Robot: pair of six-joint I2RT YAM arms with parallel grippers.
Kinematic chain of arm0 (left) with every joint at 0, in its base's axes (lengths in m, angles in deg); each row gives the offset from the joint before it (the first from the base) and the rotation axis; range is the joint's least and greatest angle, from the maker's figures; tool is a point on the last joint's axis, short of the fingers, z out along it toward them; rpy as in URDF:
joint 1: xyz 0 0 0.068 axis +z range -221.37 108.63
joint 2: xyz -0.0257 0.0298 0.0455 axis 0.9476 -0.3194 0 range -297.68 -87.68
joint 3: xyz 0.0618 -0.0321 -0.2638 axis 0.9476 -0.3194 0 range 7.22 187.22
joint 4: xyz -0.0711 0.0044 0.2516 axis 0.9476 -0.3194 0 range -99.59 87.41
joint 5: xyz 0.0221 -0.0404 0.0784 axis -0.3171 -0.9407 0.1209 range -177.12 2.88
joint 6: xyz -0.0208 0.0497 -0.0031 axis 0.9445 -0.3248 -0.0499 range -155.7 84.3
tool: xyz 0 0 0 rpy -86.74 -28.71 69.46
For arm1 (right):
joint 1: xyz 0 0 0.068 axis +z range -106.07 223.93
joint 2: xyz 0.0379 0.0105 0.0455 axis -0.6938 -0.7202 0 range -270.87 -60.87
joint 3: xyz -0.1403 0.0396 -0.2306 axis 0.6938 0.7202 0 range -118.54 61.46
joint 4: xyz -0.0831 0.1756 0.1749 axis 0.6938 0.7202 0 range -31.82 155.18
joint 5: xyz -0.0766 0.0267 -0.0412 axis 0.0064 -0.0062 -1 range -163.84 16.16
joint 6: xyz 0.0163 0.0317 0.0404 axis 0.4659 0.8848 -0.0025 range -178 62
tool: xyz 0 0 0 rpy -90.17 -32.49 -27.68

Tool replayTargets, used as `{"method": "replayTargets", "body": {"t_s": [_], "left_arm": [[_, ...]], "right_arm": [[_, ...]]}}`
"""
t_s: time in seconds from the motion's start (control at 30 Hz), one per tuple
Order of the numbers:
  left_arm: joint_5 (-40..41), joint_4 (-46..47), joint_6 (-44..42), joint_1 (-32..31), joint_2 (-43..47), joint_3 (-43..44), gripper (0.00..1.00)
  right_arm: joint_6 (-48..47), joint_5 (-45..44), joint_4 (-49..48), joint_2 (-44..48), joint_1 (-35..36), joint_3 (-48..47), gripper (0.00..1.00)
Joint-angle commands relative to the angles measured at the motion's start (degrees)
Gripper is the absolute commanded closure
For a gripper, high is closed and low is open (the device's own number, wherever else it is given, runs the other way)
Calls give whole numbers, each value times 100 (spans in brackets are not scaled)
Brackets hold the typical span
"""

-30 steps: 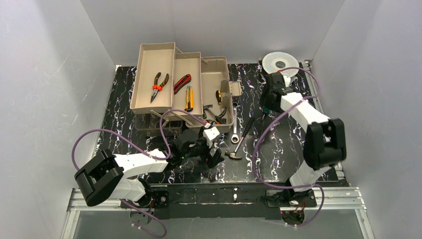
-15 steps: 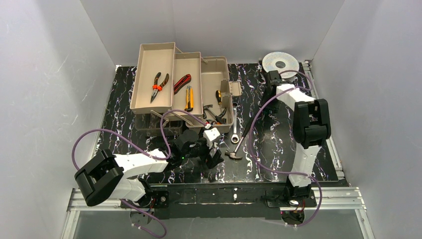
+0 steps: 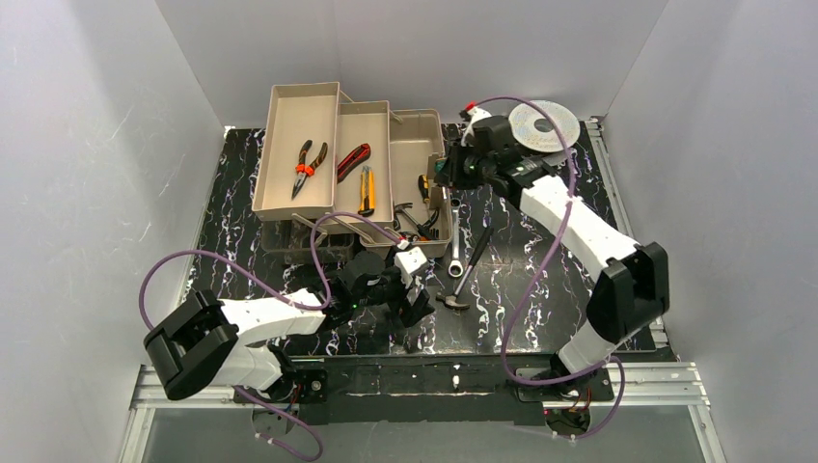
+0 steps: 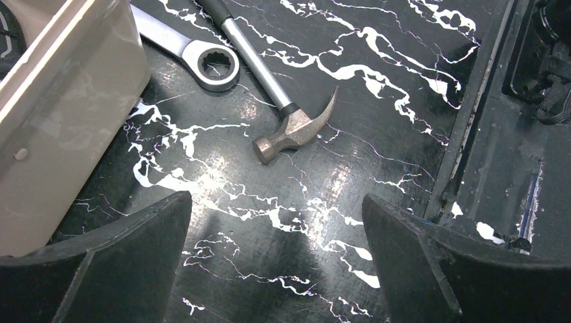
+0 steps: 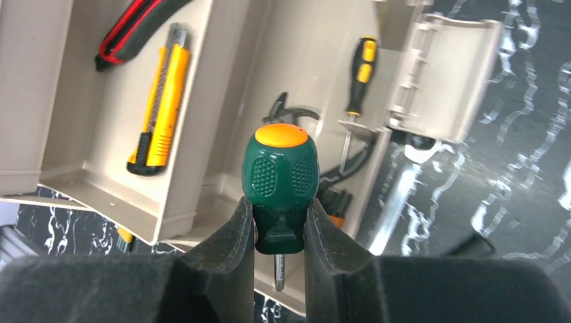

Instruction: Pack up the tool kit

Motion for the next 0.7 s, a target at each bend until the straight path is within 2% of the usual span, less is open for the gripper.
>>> {"method": "replayTargets", "body": {"t_s": [0.0, 0.03, 0.1, 0.2, 0.23, 0.27, 0.37, 0.5, 0.67], "left_arm": [[81, 109, -73, -21, 313, 4, 2], [116, 137, -74, -21, 364, -27, 2], [172, 153, -79, -23, 442, -69, 2], [210, 139, -79, -21, 483, -81, 2], [214, 136, -80, -21, 483, -81, 2], [219, 128, -78, -20, 489, -81, 2], [237, 134, -80, -21, 539, -103, 2], [287, 160, -85, -20, 620, -150, 2], [317, 133, -83, -17, 660, -155, 2]], "right_arm": [[-200, 174, -179, -584, 479, -634, 88], [-201, 158, -155, -684, 553, -700, 84], [-214, 68, -111, -841, 693, -795, 70], [-243, -159, -154, -990, 871, -818, 38], [-243, -215, -175, -1020, 909, -817, 29], [-231, -241, -177, -1054, 926, -819, 25], [-183, -285, -211, -1073, 952, -820, 19], [-189, -397, -220, -1003, 949, -814, 16], [-215, -1012, -114, -669, 944, -653, 21]]}}
